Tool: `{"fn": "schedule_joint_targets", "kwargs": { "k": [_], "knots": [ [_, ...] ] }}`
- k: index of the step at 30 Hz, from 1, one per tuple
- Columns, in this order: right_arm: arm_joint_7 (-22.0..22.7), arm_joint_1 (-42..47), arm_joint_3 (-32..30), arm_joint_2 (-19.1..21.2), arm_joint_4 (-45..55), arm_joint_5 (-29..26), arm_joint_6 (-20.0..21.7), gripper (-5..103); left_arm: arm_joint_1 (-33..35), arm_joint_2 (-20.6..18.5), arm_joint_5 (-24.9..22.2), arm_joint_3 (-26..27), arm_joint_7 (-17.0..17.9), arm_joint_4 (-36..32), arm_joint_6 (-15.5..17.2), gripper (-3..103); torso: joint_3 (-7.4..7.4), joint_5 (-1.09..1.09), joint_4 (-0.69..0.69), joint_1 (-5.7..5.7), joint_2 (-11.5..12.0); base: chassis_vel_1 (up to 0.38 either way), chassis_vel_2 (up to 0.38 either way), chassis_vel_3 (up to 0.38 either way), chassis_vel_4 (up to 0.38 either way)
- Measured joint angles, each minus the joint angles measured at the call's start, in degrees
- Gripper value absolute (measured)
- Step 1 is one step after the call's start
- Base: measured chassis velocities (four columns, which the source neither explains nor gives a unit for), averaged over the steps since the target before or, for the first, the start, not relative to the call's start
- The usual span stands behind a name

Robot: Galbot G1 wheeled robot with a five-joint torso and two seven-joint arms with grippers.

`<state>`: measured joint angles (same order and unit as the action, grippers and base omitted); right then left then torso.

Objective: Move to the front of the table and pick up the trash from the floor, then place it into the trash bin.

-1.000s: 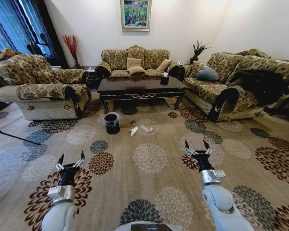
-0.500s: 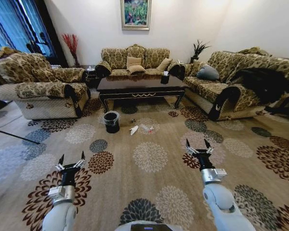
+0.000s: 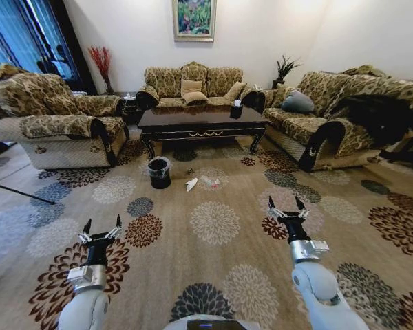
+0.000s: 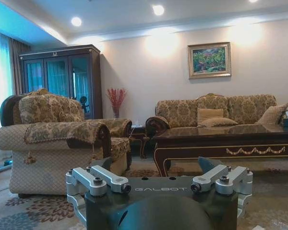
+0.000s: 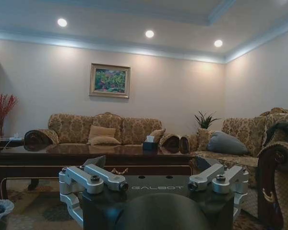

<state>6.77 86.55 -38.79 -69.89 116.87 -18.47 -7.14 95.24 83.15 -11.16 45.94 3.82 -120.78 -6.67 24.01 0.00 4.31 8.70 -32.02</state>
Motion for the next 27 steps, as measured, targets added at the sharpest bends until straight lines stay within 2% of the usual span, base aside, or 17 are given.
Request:
{"fn": "schedule_joint_targets", "kwargs": {
  "k": [27],
  "knots": [
    [0.18,0.64,-0.06,-0.22,0.36,0.37,0.1,100,0.33,-0.32,-0.45,0.24,-0.03,-0.99,-0.12,100,-3.77,0.0,0.0,-2.38,6.15,0.0,0.0,0.0,0.0]
  ]
}}
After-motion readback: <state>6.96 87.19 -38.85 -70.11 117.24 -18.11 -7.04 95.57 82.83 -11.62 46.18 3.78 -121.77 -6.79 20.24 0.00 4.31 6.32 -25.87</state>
